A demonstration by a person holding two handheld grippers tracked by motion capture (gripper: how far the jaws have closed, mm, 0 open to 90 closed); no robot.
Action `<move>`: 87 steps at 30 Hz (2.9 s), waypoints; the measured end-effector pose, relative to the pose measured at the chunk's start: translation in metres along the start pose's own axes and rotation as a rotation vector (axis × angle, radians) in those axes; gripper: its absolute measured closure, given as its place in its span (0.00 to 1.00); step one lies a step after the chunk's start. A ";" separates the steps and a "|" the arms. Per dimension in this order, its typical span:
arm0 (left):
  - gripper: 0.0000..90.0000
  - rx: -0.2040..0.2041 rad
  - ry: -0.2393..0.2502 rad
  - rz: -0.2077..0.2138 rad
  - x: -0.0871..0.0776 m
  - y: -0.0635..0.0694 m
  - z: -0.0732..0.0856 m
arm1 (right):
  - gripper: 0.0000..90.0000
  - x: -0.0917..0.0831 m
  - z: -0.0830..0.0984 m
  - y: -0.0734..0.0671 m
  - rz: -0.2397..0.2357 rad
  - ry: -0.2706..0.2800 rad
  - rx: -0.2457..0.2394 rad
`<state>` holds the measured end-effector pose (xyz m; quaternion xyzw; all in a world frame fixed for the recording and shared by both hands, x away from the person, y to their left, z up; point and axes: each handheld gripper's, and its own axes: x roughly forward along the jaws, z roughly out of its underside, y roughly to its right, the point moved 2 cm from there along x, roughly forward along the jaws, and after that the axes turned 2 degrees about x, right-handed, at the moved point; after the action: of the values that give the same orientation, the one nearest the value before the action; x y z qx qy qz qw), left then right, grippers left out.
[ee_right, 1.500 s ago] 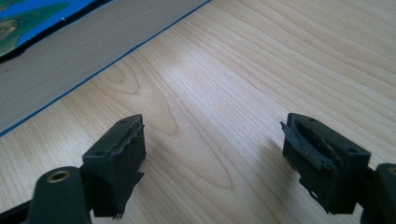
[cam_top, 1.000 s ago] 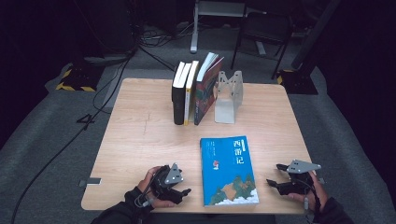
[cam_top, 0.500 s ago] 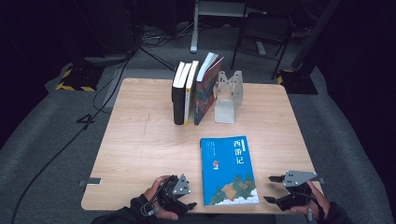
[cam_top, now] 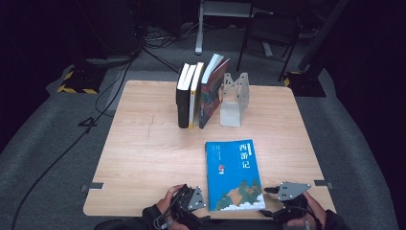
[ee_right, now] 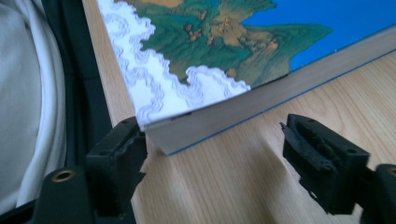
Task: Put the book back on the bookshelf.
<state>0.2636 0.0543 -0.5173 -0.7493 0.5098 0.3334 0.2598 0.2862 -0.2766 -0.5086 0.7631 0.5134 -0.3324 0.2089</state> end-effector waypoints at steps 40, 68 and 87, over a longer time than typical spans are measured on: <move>0.20 -0.106 -0.014 -0.138 -0.004 -0.051 -0.002 | 0.30 -0.001 -0.012 0.011 0.035 0.035 0.068; 0.20 -0.093 0.070 -0.074 -0.010 -0.059 -0.013 | 0.23 0.024 -0.029 0.020 0.139 0.005 0.085; 0.22 0.048 0.087 -0.001 0.015 -0.017 -0.069 | 0.22 0.009 -0.057 0.023 0.175 0.129 0.096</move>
<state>0.2991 0.0012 -0.4834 -0.7569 0.5281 0.2879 0.2556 0.3260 -0.2423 -0.4761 0.8339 0.4407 -0.2874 0.1667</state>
